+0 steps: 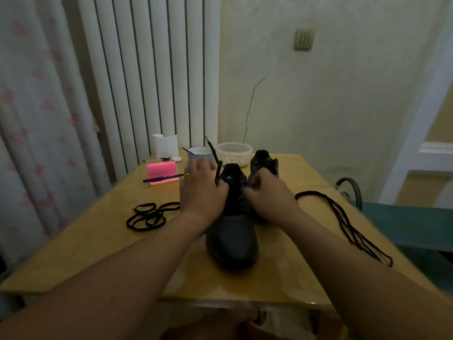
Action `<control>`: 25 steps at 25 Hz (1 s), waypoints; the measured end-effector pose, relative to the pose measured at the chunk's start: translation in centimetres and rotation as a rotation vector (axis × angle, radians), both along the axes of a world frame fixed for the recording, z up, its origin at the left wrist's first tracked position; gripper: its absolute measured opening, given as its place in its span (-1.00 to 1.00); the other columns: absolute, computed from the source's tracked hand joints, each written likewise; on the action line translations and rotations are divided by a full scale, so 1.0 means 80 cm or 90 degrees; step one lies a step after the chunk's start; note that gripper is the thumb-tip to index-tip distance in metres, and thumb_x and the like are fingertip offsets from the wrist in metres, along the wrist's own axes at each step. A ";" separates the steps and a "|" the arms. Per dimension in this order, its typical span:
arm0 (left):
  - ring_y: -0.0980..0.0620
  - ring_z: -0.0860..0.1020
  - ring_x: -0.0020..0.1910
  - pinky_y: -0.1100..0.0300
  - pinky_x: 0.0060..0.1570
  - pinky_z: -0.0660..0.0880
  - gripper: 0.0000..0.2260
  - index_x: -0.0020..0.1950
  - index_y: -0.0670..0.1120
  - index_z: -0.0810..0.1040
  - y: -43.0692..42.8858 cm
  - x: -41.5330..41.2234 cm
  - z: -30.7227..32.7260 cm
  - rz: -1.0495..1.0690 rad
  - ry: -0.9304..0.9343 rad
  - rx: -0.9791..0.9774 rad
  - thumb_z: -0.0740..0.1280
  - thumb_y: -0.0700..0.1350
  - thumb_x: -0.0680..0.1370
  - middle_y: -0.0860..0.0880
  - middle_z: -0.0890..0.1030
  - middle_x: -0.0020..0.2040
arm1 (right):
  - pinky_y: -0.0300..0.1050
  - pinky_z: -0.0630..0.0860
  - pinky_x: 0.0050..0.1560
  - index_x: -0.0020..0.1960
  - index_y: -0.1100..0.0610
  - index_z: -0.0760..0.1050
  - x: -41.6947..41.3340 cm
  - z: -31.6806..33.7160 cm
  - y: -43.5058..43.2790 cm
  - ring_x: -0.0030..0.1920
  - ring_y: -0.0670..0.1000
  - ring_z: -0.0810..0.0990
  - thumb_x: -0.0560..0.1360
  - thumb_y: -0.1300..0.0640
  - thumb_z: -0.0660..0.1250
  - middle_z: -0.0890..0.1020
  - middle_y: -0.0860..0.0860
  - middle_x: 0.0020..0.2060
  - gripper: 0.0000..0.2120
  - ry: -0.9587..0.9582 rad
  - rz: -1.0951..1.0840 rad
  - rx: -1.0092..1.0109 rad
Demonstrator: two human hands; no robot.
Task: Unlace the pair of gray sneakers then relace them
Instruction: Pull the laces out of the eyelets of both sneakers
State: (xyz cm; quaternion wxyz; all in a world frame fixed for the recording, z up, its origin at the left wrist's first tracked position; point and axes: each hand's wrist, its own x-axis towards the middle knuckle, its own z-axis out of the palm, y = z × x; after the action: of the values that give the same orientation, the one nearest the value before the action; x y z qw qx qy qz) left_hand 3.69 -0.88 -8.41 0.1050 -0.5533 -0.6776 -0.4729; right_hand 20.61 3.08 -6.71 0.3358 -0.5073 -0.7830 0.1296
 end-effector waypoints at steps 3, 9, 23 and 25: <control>-0.11 0.48 0.17 -0.04 0.09 0.53 -0.69 0.24 -0.01 0.38 0.009 -0.016 0.017 0.073 -0.378 0.075 0.36 -0.23 0.56 -0.09 0.39 0.27 | -0.02 0.53 -0.19 0.05 0.05 0.41 -0.012 -0.024 -0.011 -0.19 -0.03 0.57 0.61 -0.03 0.34 0.60 -0.02 -0.17 -0.82 0.028 -0.004 -0.089; -0.04 0.41 0.37 -0.12 0.35 0.37 -0.76 0.30 0.06 0.62 0.021 -0.013 0.012 -0.108 0.172 -0.144 0.25 -0.04 0.68 0.05 0.52 0.35 | -0.08 0.42 -0.28 0.03 0.01 0.39 -0.016 -0.030 -0.005 -0.18 -0.04 0.57 0.56 -0.15 0.37 0.58 -0.03 -0.13 -0.72 0.077 0.011 -0.082; 0.10 0.58 0.10 0.14 0.08 0.45 -0.82 -0.08 -0.06 0.60 0.019 -0.022 0.041 -0.378 -0.411 -0.254 0.36 -0.01 0.66 0.06 0.66 -0.02 | -0.02 0.50 -0.16 0.12 -0.02 0.33 -0.027 -0.075 -0.022 -0.10 -0.06 0.53 0.59 -0.12 0.36 0.49 -0.06 0.02 -0.72 0.163 -0.024 -0.016; 0.13 0.55 -0.13 0.16 -0.03 0.43 -0.80 -0.16 -0.07 0.54 0.015 -0.018 0.042 -0.386 -0.344 -0.213 0.37 -0.08 0.65 0.10 0.59 -0.24 | 0.01 0.54 -0.13 0.12 -0.03 0.32 -0.027 -0.074 -0.023 -0.09 -0.03 0.55 0.60 -0.12 0.35 0.50 -0.05 0.03 -0.72 0.159 -0.023 -0.016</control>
State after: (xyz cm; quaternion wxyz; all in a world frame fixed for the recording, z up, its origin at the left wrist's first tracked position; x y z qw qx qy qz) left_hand 2.22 0.29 -5.07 -0.3108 -0.5930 -0.5547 -0.4939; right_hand 18.47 1.26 -12.66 0.4268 -0.5053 -0.7241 0.1955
